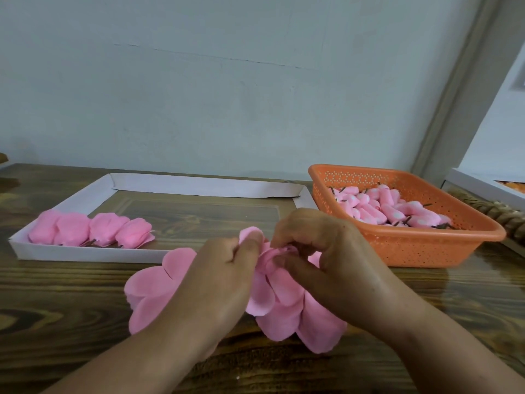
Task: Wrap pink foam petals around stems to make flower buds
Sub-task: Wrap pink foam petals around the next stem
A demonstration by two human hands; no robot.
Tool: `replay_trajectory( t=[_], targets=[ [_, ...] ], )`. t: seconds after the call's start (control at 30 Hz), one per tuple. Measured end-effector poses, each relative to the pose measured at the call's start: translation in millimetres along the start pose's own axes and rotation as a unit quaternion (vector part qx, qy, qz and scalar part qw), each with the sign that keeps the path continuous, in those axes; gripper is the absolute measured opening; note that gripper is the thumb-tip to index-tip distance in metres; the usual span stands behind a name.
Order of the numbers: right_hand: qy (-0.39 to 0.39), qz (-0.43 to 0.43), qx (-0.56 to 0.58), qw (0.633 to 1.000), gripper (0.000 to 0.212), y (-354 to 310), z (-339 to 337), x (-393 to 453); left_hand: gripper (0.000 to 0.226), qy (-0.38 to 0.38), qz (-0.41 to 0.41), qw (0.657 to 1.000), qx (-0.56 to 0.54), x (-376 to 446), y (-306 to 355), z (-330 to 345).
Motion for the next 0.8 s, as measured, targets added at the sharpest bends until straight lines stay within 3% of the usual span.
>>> replay_trajectory(
  t=[0.17,0.33,0.43,0.63,0.73,0.8],
  targets=[
    [0.039,0.009,-0.016,0.999,0.031,0.5,-2.8,-0.1,0.050,-0.001,0.047,0.998,0.050,-1.7,-1.2,1.4],
    [0.024,0.011,-0.010,1.000,0.015,-0.4,0.0,-0.1,0.048,-0.046,0.053,0.998,-0.005,-2.5,-4.2,5.4],
    [0.023,0.016,-0.002,1.000,0.018,-0.5,-0.2,0.1,0.056,-0.066,0.077,0.995,-0.001,-3.5,-5.3,6.0],
    [0.023,0.027,0.003,0.999,0.029,-0.7,1.9,-0.7,0.051,-0.119,0.110,0.986,0.027,-14.0,10.0,7.5],
    [0.019,0.039,0.029,0.999,0.021,-0.6,1.0,-1.5,0.046,-0.090,0.094,0.991,0.023,-20.4,22.3,8.3],
    [0.035,0.077,0.081,0.993,0.017,2.9,-1.3,-1.2,0.059,-0.073,0.047,0.995,-0.038,-17.8,20.9,6.5]
  ],
)
Point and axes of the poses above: each hand's wrist, its own x-axis towards the middle knuckle, its own z-axis out of the palm, y = z × x, the point moved 2 cm from there along x, towards the middle knuckle, and after that the axes turned 6 degrees about -x, right-handed, at the moved point
